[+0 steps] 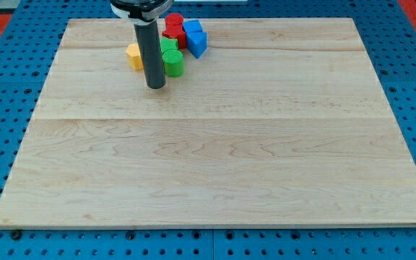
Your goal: Slide the group of the blocks left and a bit down
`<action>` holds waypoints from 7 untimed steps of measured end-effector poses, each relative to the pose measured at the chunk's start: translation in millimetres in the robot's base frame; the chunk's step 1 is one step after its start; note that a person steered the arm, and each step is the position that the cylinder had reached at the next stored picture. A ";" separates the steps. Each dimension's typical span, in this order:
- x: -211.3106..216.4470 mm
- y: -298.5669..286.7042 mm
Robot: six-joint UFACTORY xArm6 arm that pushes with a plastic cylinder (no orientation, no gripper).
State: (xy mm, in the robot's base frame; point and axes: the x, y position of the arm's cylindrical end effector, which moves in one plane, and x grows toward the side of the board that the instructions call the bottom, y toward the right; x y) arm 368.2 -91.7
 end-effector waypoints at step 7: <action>-12.2 7.0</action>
State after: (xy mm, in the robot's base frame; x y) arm 356.1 -84.6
